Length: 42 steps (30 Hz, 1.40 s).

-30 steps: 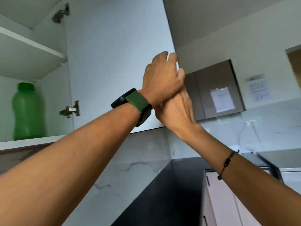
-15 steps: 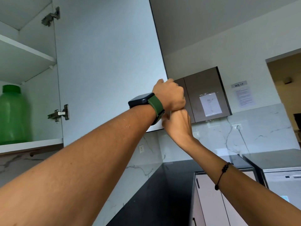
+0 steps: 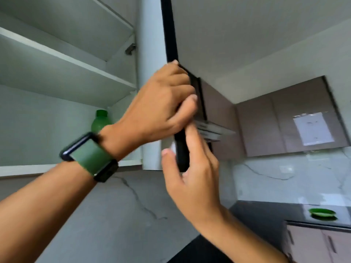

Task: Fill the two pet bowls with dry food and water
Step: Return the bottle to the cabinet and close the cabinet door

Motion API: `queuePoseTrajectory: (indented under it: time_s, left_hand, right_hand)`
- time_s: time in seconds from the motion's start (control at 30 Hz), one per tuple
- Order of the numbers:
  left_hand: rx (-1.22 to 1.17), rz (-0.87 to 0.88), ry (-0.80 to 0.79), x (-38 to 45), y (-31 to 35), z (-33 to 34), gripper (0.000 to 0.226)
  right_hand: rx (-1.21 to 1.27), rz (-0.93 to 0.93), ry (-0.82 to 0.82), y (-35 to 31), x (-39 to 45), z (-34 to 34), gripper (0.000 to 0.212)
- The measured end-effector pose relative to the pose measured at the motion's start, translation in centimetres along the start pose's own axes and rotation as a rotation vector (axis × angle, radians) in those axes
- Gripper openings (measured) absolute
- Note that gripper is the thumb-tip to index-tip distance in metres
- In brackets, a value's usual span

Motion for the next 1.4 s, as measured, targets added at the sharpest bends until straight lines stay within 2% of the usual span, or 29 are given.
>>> queuePoseTrajectory:
  time_s: [0.07, 0.17, 0.37, 0.57, 0.7, 0.9, 1.1, 1.2, 1.4]
  left_hand:
    - [0.056, -0.061, -0.034, -2.8, -2.0, -3.6, 0.04]
    - [0.184, -0.155, -0.133, -7.2, -4.9, -8.0, 0.034]
    - [0.464, -0.194, -0.526, -13.7, -9.0, -13.6, 0.035]
    - [0.627, -0.271, -0.804, -16.4, -11.7, -14.7, 0.046]
    - [0.702, -0.45, -0.898, -19.1, -13.1, -14.4, 0.05]
    - [0.884, -0.642, -1.12, -22.2, -14.5, -13.0, 0.06]
    - [0.965, -0.689, -1.244, -24.2, -15.4, -12.8, 0.075]
    - [0.999, -0.696, -1.281, -25.2, -15.4, -12.7, 0.082]
    - [0.97, -0.77, -1.256, -25.6, -15.4, -12.6, 0.087]
  right_hand:
    - [0.154, -0.027, -0.026, -2.7, -1.6, 3.1, 0.061]
    - [0.266, -0.049, -0.052, -6.1, -3.8, 8.5, 0.06]
    - [0.258, -0.069, -0.084, -9.8, -7.2, 17.8, 0.056]
    - [0.088, -0.225, -0.119, -8.9, -9.7, 23.1, 0.052]
    - [0.05, -0.341, -0.192, -7.1, -11.7, 25.4, 0.062]
    - [-0.025, -0.458, -0.298, -4.0, -14.3, 28.0, 0.069]
    - [-0.088, -0.545, -0.377, -2.0, -14.9, 30.0, 0.076]
    - [-0.095, -0.522, -0.412, -2.2, -15.3, 30.8, 0.08]
    - [-0.09, -0.482, -0.419, -2.3, -16.0, 31.5, 0.081]
Point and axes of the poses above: each hand's wrist, its own x-axis towards the middle knuckle, its own z-axis out of the palm, y = z × x, the point moved 2 cm from there along x, towards the middle knuckle
